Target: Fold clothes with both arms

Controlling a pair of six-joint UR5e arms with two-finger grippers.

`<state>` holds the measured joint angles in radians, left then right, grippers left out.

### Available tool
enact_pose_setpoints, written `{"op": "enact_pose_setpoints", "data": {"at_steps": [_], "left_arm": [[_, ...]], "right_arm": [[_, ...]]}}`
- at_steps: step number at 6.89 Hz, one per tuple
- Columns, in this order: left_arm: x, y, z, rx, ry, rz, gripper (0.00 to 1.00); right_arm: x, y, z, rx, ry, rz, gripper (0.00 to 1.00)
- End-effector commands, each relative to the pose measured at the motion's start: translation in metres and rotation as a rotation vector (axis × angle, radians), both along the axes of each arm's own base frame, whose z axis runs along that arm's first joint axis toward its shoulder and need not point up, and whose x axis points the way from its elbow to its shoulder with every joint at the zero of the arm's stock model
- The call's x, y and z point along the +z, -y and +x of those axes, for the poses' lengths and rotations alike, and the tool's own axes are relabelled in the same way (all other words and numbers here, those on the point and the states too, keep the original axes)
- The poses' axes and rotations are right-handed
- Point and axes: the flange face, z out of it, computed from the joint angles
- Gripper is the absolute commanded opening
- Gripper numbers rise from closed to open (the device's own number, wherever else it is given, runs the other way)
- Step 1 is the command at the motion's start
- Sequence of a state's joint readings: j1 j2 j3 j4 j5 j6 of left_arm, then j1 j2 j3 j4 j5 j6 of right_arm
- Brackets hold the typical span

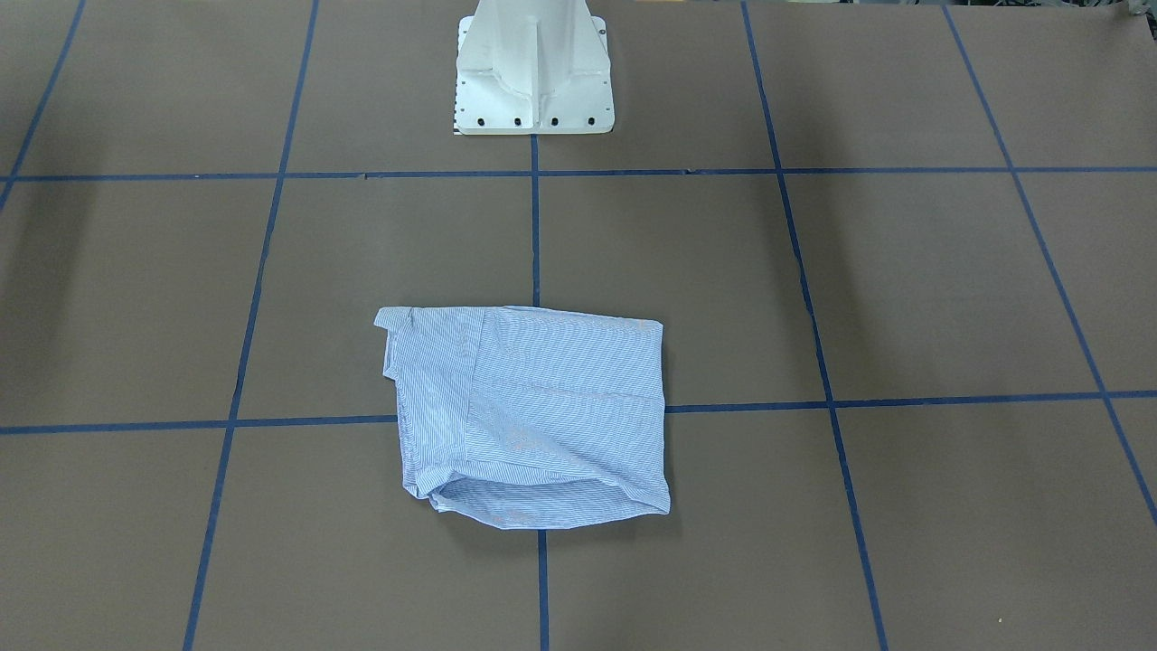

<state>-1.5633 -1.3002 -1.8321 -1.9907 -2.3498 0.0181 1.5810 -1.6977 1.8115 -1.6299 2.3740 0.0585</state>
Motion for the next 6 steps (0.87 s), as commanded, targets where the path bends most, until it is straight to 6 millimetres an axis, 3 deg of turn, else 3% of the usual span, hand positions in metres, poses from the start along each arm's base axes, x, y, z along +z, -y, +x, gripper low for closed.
{"op": "enact_pose_setpoints", "data": {"at_steps": [1,6], "left_arm": [[0.0096,-0.0049,-0.0029,-0.009,-0.001,-0.03,1.0],[0.0062,-0.0065,-0.0089,-0.023,-0.002,-0.053,1.0]], "right_arm": [[-0.008,-0.0057,0.0006,0.003,-0.006,0.04,1.0],[-0.0021,-0.0122,0.0002,0.001,-0.01,0.045,1.0]]}}
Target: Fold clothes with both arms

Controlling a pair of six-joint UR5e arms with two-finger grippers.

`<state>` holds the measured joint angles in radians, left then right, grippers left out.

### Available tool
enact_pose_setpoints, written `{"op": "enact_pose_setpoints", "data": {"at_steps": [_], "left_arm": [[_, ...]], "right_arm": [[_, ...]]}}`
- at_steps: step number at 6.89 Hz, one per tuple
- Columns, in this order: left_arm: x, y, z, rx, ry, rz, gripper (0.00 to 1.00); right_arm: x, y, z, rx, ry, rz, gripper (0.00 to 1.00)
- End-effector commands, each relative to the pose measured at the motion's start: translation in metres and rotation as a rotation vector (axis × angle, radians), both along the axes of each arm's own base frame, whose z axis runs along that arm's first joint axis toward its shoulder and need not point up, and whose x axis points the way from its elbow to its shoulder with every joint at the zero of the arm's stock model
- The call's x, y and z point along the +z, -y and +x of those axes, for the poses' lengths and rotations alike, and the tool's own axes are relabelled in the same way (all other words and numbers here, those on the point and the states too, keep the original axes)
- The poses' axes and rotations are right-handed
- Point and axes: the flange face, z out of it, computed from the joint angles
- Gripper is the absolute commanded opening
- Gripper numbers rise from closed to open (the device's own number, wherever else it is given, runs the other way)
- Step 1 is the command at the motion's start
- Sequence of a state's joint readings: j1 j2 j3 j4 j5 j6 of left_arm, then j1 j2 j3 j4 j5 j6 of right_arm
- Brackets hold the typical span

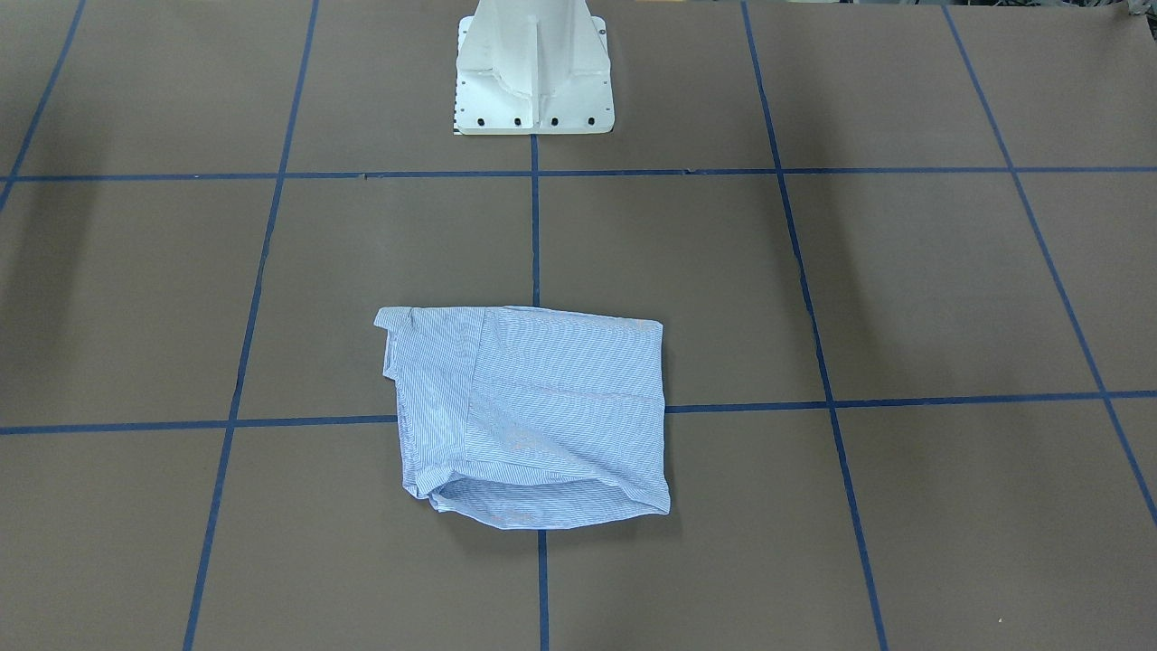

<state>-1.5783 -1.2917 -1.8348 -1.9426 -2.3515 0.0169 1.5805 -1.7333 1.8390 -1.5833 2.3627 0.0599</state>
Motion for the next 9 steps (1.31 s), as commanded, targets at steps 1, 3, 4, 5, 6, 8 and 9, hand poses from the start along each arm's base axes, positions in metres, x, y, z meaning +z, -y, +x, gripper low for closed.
{"op": "enact_pose_setpoints", "data": {"at_steps": [1,3,4,5,6,8,9], "left_arm": [[-0.001,0.0,-0.003,-0.008,0.001,0.002,1.0],[0.0,-0.001,-0.003,-0.006,-0.001,0.002,1.0],[-0.002,0.0,-0.003,-0.007,0.0,0.008,1.0],[-0.012,-0.002,-0.017,-0.043,0.002,0.028,1.0],[-0.024,-0.011,-0.037,-0.086,-0.044,0.043,1.0],[-0.021,-0.022,-0.036,-0.081,-0.075,0.031,1.0],[-0.032,-0.017,-0.036,-0.078,-0.072,0.06,1.0]], "right_arm": [[0.001,0.0,0.0,-0.001,0.002,0.009,1.0],[0.001,-0.003,0.0,-0.002,0.009,0.007,1.0],[0.001,-0.003,0.0,-0.002,0.009,0.006,1.0],[0.0,-0.003,0.0,0.0,0.009,0.007,1.0],[-0.001,-0.003,0.0,0.0,0.012,0.008,1.0],[0.001,-0.003,0.0,-0.001,0.007,0.005,1.0],[0.002,-0.003,0.001,0.006,-0.001,0.0,1.0]]}}
